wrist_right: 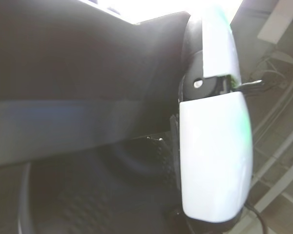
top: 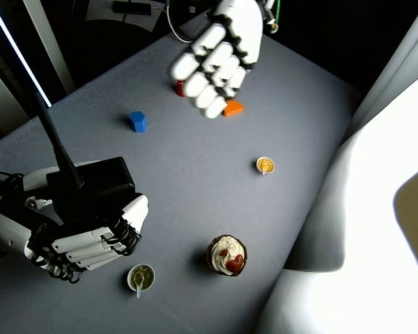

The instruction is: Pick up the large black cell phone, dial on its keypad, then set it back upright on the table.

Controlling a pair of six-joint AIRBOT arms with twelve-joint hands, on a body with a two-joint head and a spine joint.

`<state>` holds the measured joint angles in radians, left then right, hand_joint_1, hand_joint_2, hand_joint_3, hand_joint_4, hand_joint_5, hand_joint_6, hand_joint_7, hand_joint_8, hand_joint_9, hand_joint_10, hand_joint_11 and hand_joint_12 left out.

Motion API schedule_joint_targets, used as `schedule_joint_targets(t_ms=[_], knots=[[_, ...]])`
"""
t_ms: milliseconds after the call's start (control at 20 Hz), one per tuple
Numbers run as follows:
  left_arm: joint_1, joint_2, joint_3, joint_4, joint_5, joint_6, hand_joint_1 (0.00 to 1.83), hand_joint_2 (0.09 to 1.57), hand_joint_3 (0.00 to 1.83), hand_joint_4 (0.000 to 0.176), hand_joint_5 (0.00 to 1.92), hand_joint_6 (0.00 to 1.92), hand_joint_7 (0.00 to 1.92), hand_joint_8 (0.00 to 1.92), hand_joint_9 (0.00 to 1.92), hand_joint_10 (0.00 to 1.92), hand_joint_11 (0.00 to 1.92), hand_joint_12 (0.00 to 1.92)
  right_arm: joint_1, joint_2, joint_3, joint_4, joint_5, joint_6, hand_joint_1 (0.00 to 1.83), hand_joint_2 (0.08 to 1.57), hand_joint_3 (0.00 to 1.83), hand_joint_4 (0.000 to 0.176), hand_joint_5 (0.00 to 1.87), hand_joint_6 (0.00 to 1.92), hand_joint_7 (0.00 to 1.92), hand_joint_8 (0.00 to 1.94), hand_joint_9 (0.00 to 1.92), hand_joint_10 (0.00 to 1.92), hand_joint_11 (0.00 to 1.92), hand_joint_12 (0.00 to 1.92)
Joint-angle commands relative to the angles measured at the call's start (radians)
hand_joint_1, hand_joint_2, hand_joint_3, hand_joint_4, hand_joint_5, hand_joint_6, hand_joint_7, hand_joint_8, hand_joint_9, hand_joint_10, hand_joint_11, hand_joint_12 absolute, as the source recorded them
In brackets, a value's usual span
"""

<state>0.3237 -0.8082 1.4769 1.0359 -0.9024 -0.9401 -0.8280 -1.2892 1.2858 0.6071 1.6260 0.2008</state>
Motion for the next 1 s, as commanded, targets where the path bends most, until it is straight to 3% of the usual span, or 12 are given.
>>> schedule_joint_targets(t_ms=[0, 50, 100, 500, 950], knots=[[-0.038, 0.002, -0.006, -0.053, -0.029, -0.058, 0.0, 1.15, 0.0, 0.031, 0.18, 0.0, 0.18, 0.0, 0.16, 0.01, 0.0, 0.35, 0.006, 0.009, 0.006, -0.026, 0.139, 0.022, 1.38, 1.11, 0.0, 0.0, 0.98, 0.79, 0.94, 1.03, 0.94, 1.29, 0.95, 1.17], [-0.04, 0.004, -0.007, -0.016, 0.007, -0.143, 0.0, 1.15, 0.0, 0.03, 0.18, 0.0, 0.19, 0.01, 0.17, 0.01, 0.0, 0.36, 0.006, 0.007, 0.006, -0.026, 0.139, 0.022, 1.38, 1.11, 0.0, 0.0, 0.98, 0.8, 0.94, 1.02, 0.94, 1.29, 0.96, 1.17], [-0.036, 0.007, -0.008, -0.014, 0.012, -0.157, 0.0, 1.15, 0.0, 0.03, 0.19, 0.01, 0.2, 0.01, 0.18, 0.01, 0.0, 0.36, 0.006, 0.007, 0.005, -0.026, 0.139, 0.022, 1.38, 1.11, 0.0, 0.0, 0.98, 0.8, 0.94, 1.02, 0.95, 1.28, 0.97, 1.15], [-0.033, 0.041, -0.023, -0.014, 0.018, -0.169, 0.0, 1.14, 0.0, 0.027, 0.19, 0.0, 0.2, 0.0, 0.19, 0.01, 0.0, 0.42, -0.005, 0.005, 0.006, -0.026, 0.139, 0.022, 1.38, 1.11, 0.0, 0.0, 0.98, 0.77, 0.96, 1.0, 0.97, 1.26, 1.0, 1.13], [-0.097, 0.054, -0.028, -0.002, 0.019, -0.171, 0.0, 1.14, 0.0, 0.029, 0.19, 0.0, 0.2, 0.0, 0.2, 0.0, 0.0, 0.42, -0.005, -0.003, 0.019, -0.026, 0.139, 0.022, 1.38, 1.11, 0.0, 0.0, 0.95, 0.8, 0.97, 1.0, 0.99, 1.21, 1.01, 1.08]])
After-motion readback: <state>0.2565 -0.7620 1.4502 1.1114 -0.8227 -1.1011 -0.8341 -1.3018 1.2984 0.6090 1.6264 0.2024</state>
